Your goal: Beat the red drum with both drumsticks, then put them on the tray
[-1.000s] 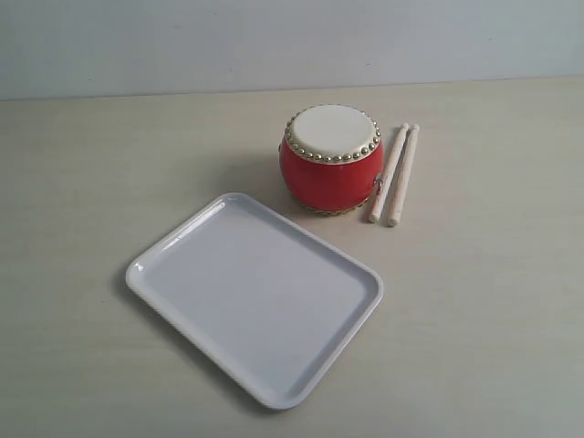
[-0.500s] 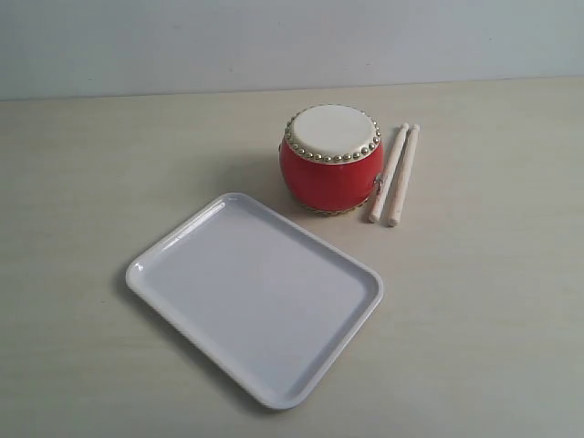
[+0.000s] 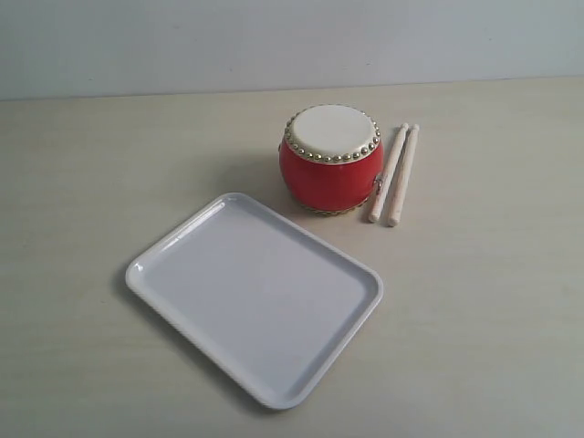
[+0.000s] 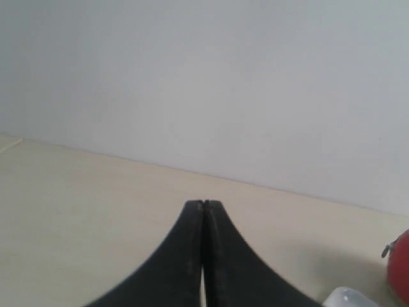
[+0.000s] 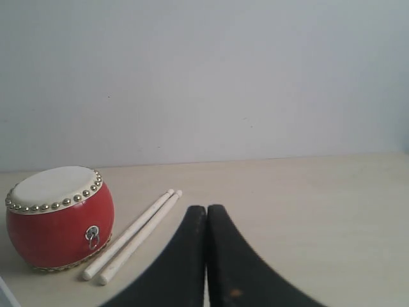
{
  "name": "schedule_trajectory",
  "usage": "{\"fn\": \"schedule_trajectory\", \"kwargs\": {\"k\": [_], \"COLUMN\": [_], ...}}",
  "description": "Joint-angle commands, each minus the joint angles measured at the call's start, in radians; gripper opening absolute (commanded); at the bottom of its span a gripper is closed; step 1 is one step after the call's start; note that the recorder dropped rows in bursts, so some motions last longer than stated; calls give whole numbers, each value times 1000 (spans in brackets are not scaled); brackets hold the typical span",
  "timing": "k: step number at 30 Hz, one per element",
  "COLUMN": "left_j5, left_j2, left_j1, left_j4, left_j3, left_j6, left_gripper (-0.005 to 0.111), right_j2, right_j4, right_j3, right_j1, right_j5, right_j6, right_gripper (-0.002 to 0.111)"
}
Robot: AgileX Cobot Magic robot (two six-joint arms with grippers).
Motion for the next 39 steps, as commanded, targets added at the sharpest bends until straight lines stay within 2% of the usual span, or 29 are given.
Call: {"fn": "schedule_trajectory", "kwargs": {"k": [1,10,14,19,25,28,32,34,36,39], "left_j5": [-8,-24,-135,-204,-302,-295,-281,-225,-133,-59], "left_j2": [-4,-4,-4,-4,-4,-4,-4,-4,-4,-4], "left_j1": [3,3,3,1,1,1,1,1,1,1], "left_j4": [-10,-33,-41,-41,31,35,40,40,40,-1], "left_j3": [4,4,4,4,4,4,4,4,4,4], "left_j6": [-96,-99,-103,-199,-202,-312,-244,-244,-244,-350], "left_gripper": [0,0,0,0,0,0,0,0,0,0], "right_j2": [-6,-6,-6,-6,-6,-6,-6,-6,-6,-6], "right_j4": [-12,-12,-12,-12,-12,-12,-12,-12,-14,-12], "right_j3": [4,4,4,4,4,4,4,4,4,4], "right_j1": [-7,-7,-7,-7,-7,-7,-7,-7,38,78], "right_j5": [-12,-16,-16,-16,-16,-16,-16,-16,-16,-16], "right_j6": [-3,-1,-1,-1,-1,-1,-1,-1,-1,-1], "right_gripper": [0,0,0,0,0,0,0,0,0,0]}}
